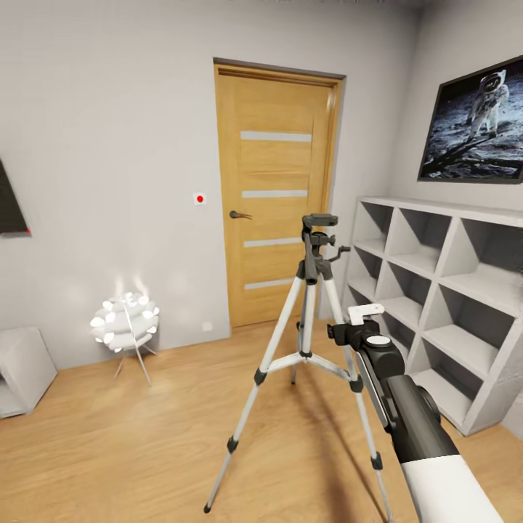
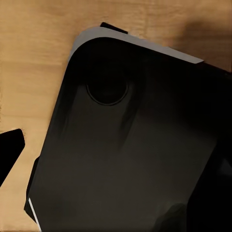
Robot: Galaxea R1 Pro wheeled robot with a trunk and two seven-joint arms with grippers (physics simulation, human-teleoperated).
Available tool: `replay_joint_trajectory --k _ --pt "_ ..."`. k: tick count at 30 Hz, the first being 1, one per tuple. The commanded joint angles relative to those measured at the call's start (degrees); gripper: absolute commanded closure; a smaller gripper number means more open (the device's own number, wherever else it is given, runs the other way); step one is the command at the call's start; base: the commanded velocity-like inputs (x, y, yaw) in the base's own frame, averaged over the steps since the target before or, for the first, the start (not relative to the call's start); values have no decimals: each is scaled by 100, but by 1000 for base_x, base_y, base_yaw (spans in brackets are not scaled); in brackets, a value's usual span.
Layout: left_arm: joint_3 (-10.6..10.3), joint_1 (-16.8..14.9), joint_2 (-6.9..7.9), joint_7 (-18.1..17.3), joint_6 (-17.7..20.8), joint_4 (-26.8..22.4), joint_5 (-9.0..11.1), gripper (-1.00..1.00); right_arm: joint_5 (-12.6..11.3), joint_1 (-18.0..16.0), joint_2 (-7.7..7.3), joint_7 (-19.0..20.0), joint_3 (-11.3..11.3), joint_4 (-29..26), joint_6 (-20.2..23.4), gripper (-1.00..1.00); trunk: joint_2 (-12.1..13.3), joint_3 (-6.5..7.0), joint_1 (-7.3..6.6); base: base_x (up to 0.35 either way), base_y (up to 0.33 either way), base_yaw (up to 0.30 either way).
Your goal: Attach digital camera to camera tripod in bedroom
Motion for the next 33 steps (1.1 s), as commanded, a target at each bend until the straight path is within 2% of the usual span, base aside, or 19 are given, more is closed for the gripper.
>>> replay_joint_trajectory --k 1,11,12,16,17,20,21,22,24,25,26,28,29,30,31,32,33 --pt "42 3 -2 2 -4 -10 -3 -100 52 -4 -5 -1 15 -5 38 -100 -3 -5 -3 -342 0 0" --pt "46 2 -2 2 -7 -9 -3 -100 51 103 -17 -1 9 -5 49 -100 -3 -5 -3 -342 0 0" --pt "46 3 -2 2 -5 -8 -3 -100 57 256 -26 4 7 -5 78 -100 -3 -5 -3 -343 0 0" --pt "45 3 -2 2 -2 -8 -3 -100 53 424 -38 2 6 -4 101 -100 -3 -5 -3 -343 0 0" --pt "44 4 -7 2 -8 -10 -3 -100 54 666 -126 1 6 120 57 -100 -3 -5 -3 -342 0 0" --pt "44 2 -19 2 -14 -11 -9 -100 53 884 -205 16 6 389 34 -100 -3 -5 -3 -342 0 0" --pt "46 3 -31 2 -17 -11 -11 -100 38 1233 -256 30 6 1034 -84 -100 -3 -5 -3 -342 0 0" --pt "46 2 -32 2 -17 -11 -11 -100 28 1300 -261 32 6 1211 -162 -100 -3 -5 -3 -342 0 0" --pt "51 2 -35 2 -18 -11 -6 -100 -31 1549 -273 38 8 2073 -700 -100 -3 -5 -3 -342 0 0" --pt "53 3 -36 2 -18 -11 -2 -100 -64 1685 -279 47 12 3249 -1541 -100 -3 -5 -3 -342 0 0" --pt "54 3 -37 2 -18 -11 -1 -100 -68 1704 -279 51 14 3587 -1781 -100 -3 -5 -3 -342 0 0" --pt "59 2 -36 2 -18 -11 3 -100 -49 1749 -278 74 37 5002 -2809 -100 -3 -5 -3 -343 0 0" --pt "60 1 -36 2 -20 -11 4 -100 -41 1755 -277 80 43 5332 -3073 -100 -3 -5 -3 -343 0 0" --pt "63 2 -35 2 -21 -11 5 -100 -28 1764 -274 93 55 5941 -3586 -100 -3 -5 -3 -343 0 0" --pt "65 2 -34 2 -21 -11 5 -100 -23 1767 -272 101 59 6212 -3823 -100 -3 -5 -3 -343 0 0" --pt "65 3 -32 2 -20 -11 9 -100 -11 1772 -264 118 65 6692 -4251 -100 -3 -5 -3 -343 6 0" --pt "65 3 -31 2 -19 -11 10 -100 -2 1774 -261 131 67 6891 -4431 -100 -3 -5 -3 -341 21 0"
